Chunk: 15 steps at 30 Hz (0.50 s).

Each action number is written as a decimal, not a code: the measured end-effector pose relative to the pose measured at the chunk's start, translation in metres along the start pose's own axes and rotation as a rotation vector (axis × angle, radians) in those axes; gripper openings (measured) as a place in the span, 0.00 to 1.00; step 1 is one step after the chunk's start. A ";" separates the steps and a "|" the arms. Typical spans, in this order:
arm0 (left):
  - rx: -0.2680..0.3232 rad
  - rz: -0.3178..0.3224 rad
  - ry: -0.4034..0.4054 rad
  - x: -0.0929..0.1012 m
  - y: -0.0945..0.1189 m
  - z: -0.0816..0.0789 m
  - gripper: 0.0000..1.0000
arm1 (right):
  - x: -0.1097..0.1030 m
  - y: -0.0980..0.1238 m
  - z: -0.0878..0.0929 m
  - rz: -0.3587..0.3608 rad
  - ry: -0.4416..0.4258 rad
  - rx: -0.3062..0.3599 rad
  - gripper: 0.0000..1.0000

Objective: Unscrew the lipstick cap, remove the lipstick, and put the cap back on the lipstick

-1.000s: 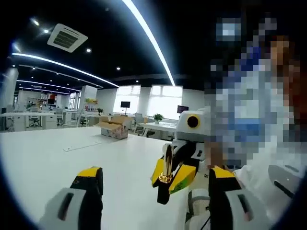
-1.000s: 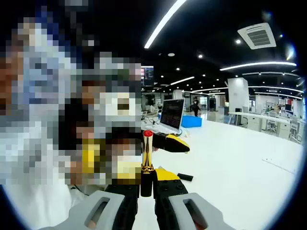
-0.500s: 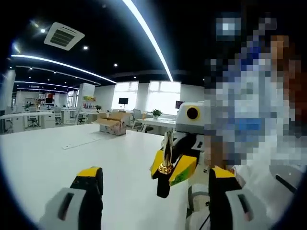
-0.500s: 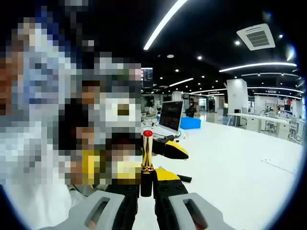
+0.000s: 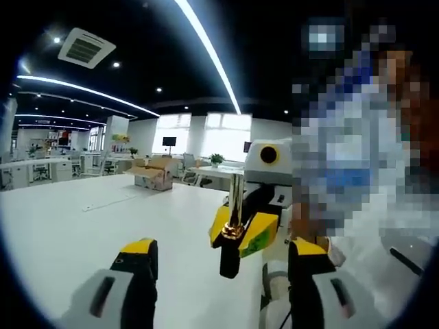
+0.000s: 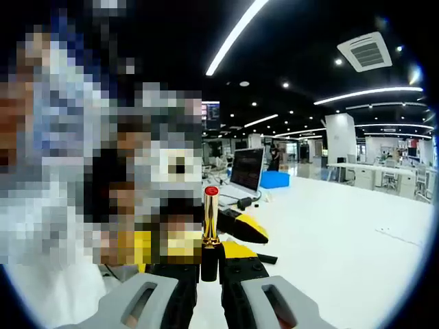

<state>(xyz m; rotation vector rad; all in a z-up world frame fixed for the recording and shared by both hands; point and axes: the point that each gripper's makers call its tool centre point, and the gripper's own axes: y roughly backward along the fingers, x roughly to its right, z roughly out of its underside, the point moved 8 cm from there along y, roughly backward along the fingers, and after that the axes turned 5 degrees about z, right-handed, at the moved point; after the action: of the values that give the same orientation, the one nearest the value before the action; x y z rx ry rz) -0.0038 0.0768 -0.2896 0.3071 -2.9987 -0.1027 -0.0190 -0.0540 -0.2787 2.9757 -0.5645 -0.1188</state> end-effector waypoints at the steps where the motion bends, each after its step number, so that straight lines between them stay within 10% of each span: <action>1: -0.002 0.003 0.000 0.000 0.000 0.000 0.76 | -0.001 0.000 0.000 0.000 0.001 0.002 0.10; 15: -0.005 0.062 0.015 0.008 -0.002 0.003 0.55 | -0.005 0.000 -0.003 -0.016 -0.004 0.020 0.10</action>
<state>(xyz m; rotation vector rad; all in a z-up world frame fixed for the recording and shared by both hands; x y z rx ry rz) -0.0114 0.0739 -0.2916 0.2128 -2.9895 -0.1018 -0.0235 -0.0521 -0.2756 3.0004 -0.5452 -0.1209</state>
